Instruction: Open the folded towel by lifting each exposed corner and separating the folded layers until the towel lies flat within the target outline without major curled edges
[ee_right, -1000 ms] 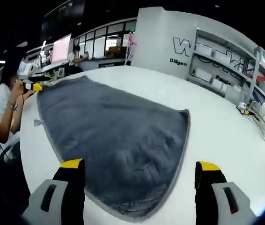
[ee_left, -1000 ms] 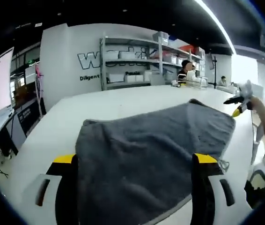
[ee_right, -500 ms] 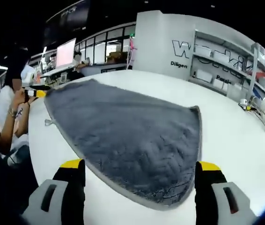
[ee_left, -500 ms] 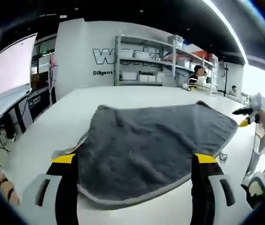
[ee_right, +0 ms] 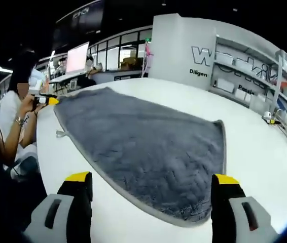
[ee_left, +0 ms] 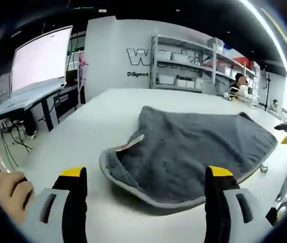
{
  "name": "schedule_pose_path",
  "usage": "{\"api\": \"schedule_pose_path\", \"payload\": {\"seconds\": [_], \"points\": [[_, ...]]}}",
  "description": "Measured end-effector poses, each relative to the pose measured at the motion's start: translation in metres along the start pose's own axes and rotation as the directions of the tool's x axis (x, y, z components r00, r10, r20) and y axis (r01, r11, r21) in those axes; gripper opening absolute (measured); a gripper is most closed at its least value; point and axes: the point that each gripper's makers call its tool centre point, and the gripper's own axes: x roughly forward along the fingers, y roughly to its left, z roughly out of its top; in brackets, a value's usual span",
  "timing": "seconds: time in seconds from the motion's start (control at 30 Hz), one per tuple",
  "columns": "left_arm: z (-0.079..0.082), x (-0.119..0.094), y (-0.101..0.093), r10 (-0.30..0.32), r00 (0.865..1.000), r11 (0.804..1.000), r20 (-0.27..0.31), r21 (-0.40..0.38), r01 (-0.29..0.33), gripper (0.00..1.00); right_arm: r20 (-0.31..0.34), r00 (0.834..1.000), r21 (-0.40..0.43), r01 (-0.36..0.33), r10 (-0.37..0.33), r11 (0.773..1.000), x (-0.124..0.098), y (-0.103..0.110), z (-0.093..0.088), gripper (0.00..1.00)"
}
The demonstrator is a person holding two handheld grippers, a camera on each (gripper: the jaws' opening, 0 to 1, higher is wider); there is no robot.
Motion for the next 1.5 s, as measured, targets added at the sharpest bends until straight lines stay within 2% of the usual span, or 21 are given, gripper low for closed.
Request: {"api": "schedule_pose_path", "payload": {"seconds": [0.1,0.13,0.23,0.3,0.33,0.4,0.43,0.5,0.57,0.63,0.67,0.73,0.8,0.83,1.03,1.1,1.23,1.33,1.4,1.5], "points": [[0.001,0.013,0.001,-0.034,0.999,0.998,0.030,-0.047,0.035,0.68,0.006,1.000,0.005,-0.011,0.011,1.000,0.001,0.002,0.000,0.97],[0.001,0.016,0.000,-0.046,0.998,0.997,0.039,-0.059,0.048,0.56,0.007,1.000,0.007,-0.018,0.018,1.000,0.001,0.003,-0.001,0.94],[0.004,0.023,0.004,-0.035,0.997,0.996,0.069,-0.077,0.041,0.29,0.008,0.999,0.009,-0.033,0.033,0.999,0.001,0.008,-0.003,0.90],[0.003,0.026,0.014,0.025,0.997,0.999,0.073,-0.050,-0.022,0.22,0.003,0.999,0.011,-0.034,0.034,0.999,0.002,0.009,-0.005,0.90],[0.003,0.027,0.015,0.036,0.997,0.998,0.071,-0.052,-0.032,0.16,0.001,0.999,0.013,-0.033,0.033,0.999,0.002,0.009,-0.006,0.90],[0.008,0.025,0.013,0.038,0.993,0.998,0.108,-0.047,-0.033,0.04,0.003,0.999,0.017,-0.035,0.035,0.999,0.001,0.010,-0.008,0.90],[0.019,0.023,0.008,0.022,0.985,0.998,0.169,-0.061,-0.012,0.03,0.005,0.999,0.020,-0.037,0.037,0.999,0.001,0.010,-0.008,0.90],[0.033,0.019,-0.004,-0.012,0.971,0.999,0.240,-0.040,0.023,0.03,0.005,0.999,0.028,-0.038,0.037,0.999,0.001,0.009,-0.008,0.89],[0.049,0.016,-0.019,-0.062,0.949,0.997,0.308,-0.017,0.071,0.03,0.004,0.999,0.025,-0.034,0.034,0.999,0.001,0.009,-0.008,0.89],[0.060,0.015,-0.043,-0.155,0.925,0.987,0.347,0.026,0.156,0.03,0.008,0.999,0.024,-0.037,0.037,0.999,0.001,0.011,-0.007,0.89],[0.062,0.015,-0.047,-0.170,0.921,0.985,0.352,0.033,0.169,0.03,0.010,0.999,0.024,-0.041,0.041,0.999,0.001,0.012,-0.007,0.89],[0.069,0.014,-0.078,-0.268,0.892,0.963,0.364,0.088,0.254,0.03,0.011,0.999,0.023,-0.045,0.045,0.999,0.001,0.014,-0.006,0.88],[0.071,0.014,-0.105,-0.349,0.864,0.937,0.362,0.120,0.328,0.02,0.008,0.999,0.020,-0.047,0.047,0.999,0.000,0.015,-0.006,0.88],[0.071,0.014,-0.122,-0.401,0.849,0.916,0.345,0.136,0.377,0.02,0.007,0.999,0.020,-0.046,0.046,0.999,0.000,0.015,-0.007,0.88],[0.062,0.015,-0.177,-0.538,0.798,0.841,0.273,0.231,0.489,0.02,0.004,0.999,0.024,-0.036,0.036,0.999,-0.005,0.014,-0.009,0.88],[0.053,0.015,-0.199,-0.594,0.774,0.800,0.218,0.261,0.541,0.02,0.001,0.999,0.024,-0.034,0.034,0.999,-0.007,0.013,-0.009,0.88],[0.028,0.014,-0.231,-0.668,0.737,0.725,0.102,0.313,0.614,0.02,0.004,0.999,0.031,-0.032,0.031,0.999,-0.008,0.013,-0.009,0.88],[0.019,0.013,-0.240,-0.685,0.726,0.704,0.061,0.316,0.636,0.02,0.002,0.999,0.030,-0.033,0.033,0.999,-0.008,0.013,-0.010,0.88],[0.008,0.012,-0.244,-0.699,0.715,0.678,0.001,0.320,0.662,0.02,0.001,0.999,0.030,-0.033,0.033,0.999,-0.008,0.013,-0.010,0.88],[-0.001,0.017,-0.243,-0.687,0.725,0.678,-0.043,0.320,0.662,0.05,0.003,0.999,0.030,-0.034,0.034,0.999,-0.007,0.014,-0.010,0.88]]}}
